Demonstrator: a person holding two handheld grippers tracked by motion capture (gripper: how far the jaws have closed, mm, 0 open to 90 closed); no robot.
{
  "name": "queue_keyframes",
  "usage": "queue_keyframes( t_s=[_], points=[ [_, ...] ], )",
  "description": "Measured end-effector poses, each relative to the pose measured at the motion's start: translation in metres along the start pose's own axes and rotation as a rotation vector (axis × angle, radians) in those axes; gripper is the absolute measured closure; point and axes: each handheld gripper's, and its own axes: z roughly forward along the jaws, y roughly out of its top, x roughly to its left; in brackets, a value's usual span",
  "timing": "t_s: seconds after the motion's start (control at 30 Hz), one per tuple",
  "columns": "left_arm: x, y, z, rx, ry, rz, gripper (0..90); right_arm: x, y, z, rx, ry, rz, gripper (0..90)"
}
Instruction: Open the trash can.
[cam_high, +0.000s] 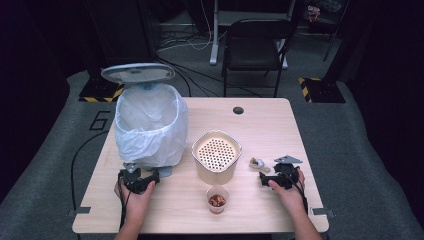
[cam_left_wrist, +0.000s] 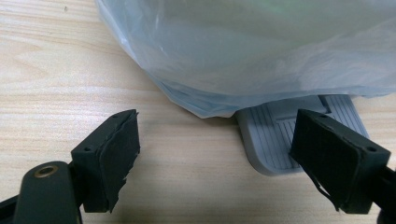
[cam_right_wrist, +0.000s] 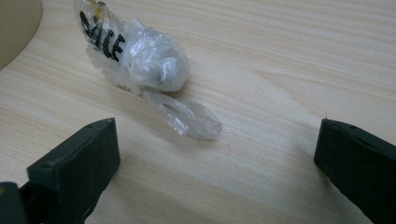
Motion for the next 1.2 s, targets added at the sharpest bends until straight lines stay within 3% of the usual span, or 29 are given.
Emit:
queue_keyframes(
  t_s=[0.63, 0.7, 0.73, 0.9, 1.0, 1.2],
  points=[
    [0.001, 0.000, 0.001, -0.002, -0.004, -0.010, 15.2, 0.000, 0.002, 0.000, 0.004, 0.008, 0.006, 1.5],
    [0.001, 0.000, 0.001, 0.001, -0.009, -0.014, 15.3, -0.001, 0.002, -0.002, 0.009, 0.005, 0.013, 6.3],
    [0.001, 0.000, 0.001, 0.002, -0.009, -0.012, 15.3, -0.003, 0.003, -0.005, 0.013, 0.000, 0.020, 14.2],
    [0.001, 0.000, 0.001, -0.003, -0.005, -0.011, 15.3, -0.006, 0.002, -0.009, 0.018, 0.012, 0.032, 17.6],
    [0.001, 0.000, 0.001, 0.001, -0.009, -0.015, 15.3, -0.008, 0.005, -0.016, 0.012, 0.014, 0.060, 24.2],
    [0.002, 0.000, 0.000, 0.008, -0.008, -0.009, 15.2, -0.005, 0.016, -0.028, -0.022, 0.018, 0.029, 31.5]
  ],
)
